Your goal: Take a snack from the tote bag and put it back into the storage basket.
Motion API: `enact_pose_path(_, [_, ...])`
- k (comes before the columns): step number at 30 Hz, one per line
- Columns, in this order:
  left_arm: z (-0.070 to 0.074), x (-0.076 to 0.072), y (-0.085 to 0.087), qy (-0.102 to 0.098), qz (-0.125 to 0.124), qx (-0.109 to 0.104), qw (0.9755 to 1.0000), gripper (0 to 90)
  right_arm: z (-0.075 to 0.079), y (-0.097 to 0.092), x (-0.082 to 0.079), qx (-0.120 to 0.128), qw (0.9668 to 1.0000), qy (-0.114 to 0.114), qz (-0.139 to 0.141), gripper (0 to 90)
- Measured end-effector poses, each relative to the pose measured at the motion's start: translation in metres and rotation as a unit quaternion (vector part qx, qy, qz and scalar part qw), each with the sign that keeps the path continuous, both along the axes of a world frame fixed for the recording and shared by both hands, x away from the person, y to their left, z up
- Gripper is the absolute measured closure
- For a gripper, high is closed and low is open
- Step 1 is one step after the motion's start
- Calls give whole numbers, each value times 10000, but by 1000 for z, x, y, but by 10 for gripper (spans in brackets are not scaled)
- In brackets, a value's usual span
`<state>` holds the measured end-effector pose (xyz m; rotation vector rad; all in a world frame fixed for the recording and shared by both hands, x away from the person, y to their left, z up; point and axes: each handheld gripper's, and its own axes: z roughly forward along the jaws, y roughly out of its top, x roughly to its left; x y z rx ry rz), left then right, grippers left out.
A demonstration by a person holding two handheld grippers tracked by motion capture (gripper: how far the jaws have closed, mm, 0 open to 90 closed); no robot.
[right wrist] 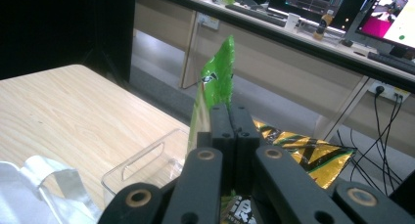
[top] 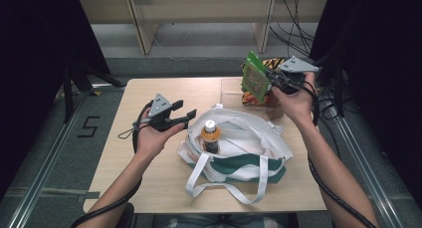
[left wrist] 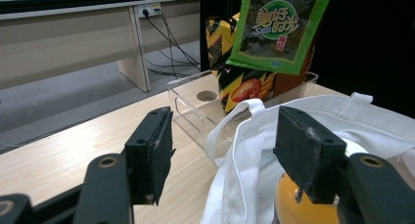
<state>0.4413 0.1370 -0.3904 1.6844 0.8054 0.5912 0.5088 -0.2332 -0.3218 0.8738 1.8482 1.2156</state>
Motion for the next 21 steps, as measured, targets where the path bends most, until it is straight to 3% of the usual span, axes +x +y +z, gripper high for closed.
enact_pose_path(7, [0,0,0,0,3,6,10000,387,-5,2,9,-122,9999,30,9,900])
enact_pose_path(21, [0,0,0,5,1,5,10000,387,-13,10,21,-129,9998,127,-13,900])
